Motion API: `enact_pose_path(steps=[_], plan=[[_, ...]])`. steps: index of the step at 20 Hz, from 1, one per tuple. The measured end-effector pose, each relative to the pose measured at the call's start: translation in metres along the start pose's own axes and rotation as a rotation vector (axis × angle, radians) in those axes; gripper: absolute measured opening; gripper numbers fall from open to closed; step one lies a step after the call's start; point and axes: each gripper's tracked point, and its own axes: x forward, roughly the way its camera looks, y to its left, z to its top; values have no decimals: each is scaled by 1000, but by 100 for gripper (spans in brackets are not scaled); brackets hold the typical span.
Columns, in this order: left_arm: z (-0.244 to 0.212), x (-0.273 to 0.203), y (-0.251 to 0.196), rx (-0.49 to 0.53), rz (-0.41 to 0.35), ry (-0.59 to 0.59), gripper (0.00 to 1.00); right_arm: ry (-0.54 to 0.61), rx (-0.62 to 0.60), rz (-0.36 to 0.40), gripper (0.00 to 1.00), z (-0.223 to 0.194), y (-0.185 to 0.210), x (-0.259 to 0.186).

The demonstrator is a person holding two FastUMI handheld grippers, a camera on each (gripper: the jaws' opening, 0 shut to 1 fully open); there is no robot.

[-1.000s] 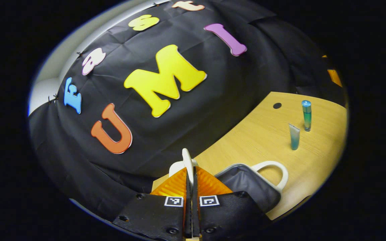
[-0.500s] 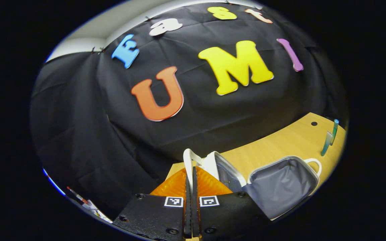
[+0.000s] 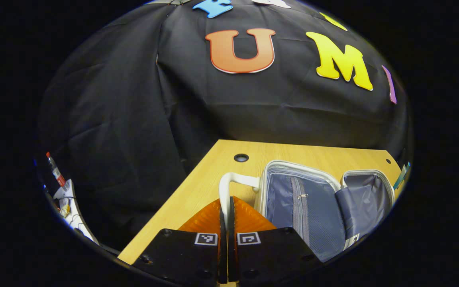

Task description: First open the suitcase, pack the skin care products into it, and then close the suitcase.

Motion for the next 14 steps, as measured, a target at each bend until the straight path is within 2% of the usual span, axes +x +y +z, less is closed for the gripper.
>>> enact_pose_path(steps=[4,7,8,9,11,14], plan=[[-36,19,4,-63,-45,97,6,2,-22,0,79,3,4,3],[-45,24,2,-82,-57,132,13,22,13,-45,79,0,-9,5],[-46,26,8,-76,-35,134,17,30,23,-57,79,-2,-13,6],[-47,24,11,-68,-23,144,28,32,32,-66,79,-4,-17,7],[-40,13,17,-49,13,135,42,24,42,-78,79,-3,-22,7],[-7,-17,-8,-83,16,61,86,29,74,-79,79,-11,-29,6]])
